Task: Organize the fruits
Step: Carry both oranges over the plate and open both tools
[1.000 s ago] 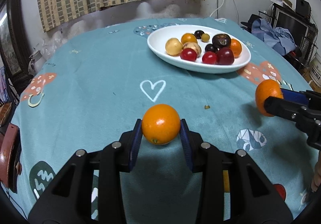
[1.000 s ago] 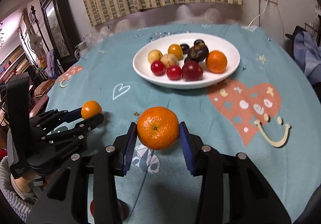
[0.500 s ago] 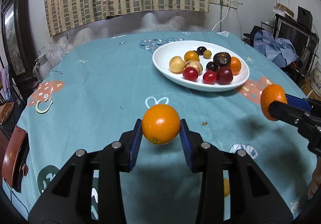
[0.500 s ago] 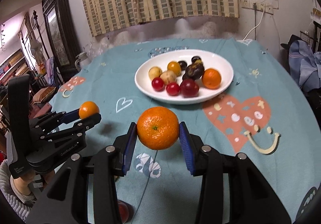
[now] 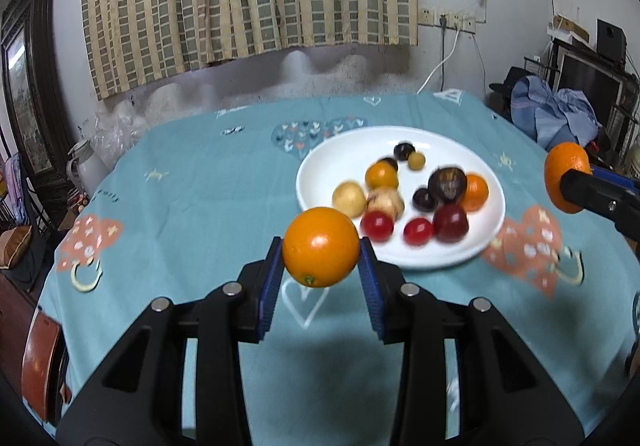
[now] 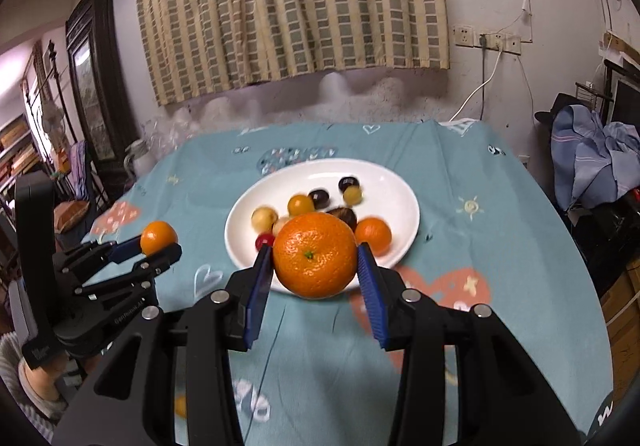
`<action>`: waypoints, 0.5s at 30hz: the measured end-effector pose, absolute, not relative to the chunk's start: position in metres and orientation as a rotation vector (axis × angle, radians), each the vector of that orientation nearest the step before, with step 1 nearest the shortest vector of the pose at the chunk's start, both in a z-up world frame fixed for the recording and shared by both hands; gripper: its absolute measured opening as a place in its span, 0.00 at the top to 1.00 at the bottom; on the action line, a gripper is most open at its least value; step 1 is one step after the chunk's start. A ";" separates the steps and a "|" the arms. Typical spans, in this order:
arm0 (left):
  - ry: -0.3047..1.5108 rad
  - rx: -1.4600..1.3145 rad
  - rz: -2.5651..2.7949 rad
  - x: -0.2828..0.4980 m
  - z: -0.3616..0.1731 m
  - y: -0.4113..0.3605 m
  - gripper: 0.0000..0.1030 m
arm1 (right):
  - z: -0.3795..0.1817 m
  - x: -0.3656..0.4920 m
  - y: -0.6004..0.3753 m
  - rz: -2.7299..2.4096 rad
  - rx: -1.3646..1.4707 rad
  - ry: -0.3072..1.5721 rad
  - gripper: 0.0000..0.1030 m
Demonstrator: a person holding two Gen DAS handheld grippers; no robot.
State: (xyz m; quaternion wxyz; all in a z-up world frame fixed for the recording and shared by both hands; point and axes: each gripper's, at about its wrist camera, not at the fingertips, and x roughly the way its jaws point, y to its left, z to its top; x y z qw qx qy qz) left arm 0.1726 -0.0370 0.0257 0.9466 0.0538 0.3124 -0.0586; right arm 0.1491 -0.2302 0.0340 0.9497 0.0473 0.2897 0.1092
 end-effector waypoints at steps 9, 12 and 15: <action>0.662 0.069 -0.152 0.223 0.016 -0.063 0.63 | 0.018 0.206 -0.228 0.192 0.134 0.638 0.58; 0.696 0.063 -0.176 0.246 0.006 -0.071 0.62 | 0.005 0.231 -0.224 0.175 0.121 0.680 0.58; 0.700 0.085 -0.164 0.260 -0.004 -0.078 0.25 | -0.011 0.254 -0.222 0.125 0.089 0.753 0.51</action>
